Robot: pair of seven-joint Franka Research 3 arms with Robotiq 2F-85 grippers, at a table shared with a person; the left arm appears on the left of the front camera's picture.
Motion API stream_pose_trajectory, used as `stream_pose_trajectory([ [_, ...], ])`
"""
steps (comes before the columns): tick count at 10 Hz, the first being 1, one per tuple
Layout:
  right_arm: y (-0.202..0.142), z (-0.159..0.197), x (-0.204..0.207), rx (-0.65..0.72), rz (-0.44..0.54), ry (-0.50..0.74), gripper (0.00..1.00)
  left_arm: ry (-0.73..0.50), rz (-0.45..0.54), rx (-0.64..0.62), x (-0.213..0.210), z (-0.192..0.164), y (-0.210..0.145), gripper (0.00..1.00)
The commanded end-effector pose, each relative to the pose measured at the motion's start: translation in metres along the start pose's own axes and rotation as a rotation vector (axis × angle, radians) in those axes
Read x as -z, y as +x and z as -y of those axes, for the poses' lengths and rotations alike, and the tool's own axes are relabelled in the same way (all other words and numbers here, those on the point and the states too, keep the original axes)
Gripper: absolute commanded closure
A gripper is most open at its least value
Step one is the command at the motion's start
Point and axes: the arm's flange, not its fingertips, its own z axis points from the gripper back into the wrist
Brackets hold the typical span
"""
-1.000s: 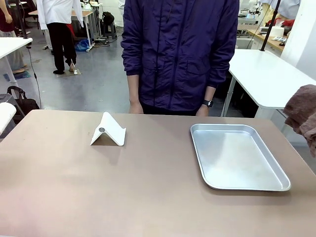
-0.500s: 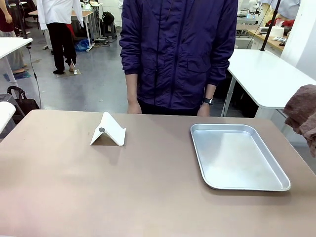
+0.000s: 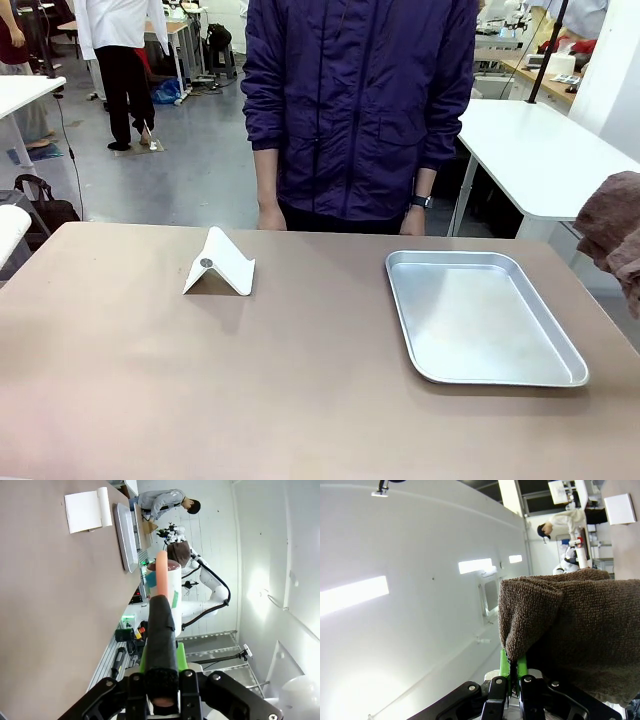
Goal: Clean the surface of the table.
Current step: Return the Lint Roller and towel to their original positions.
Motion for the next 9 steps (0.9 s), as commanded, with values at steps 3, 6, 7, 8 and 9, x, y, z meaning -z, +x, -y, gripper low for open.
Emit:
stream_pose_trajectory([
  [3,0.003,0.014,0.093,-0.039,-0.194,-0.055,0.94,0.047,-0.152,0.003,0.084,0.021,0.051,0.78],
  [6,0.001,0.071,0.183,-0.013,-0.349,-0.217,0.94,0.136,-0.214,-0.007,0.162,0.042,0.079,0.78],
  [7,-0.005,0.087,0.205,-0.004,-0.384,-0.248,0.94,0.184,-0.194,0.015,0.191,0.049,0.087,0.78],
  [8,-0.013,0.104,0.229,-0.002,-0.376,-0.261,0.94,0.208,-0.204,0.025,0.225,0.054,0.095,0.78],
  [9,-0.020,0.125,0.256,-0.037,-0.277,-0.265,0.94,0.264,-0.221,0.072,0.264,0.062,0.103,0.78],
])
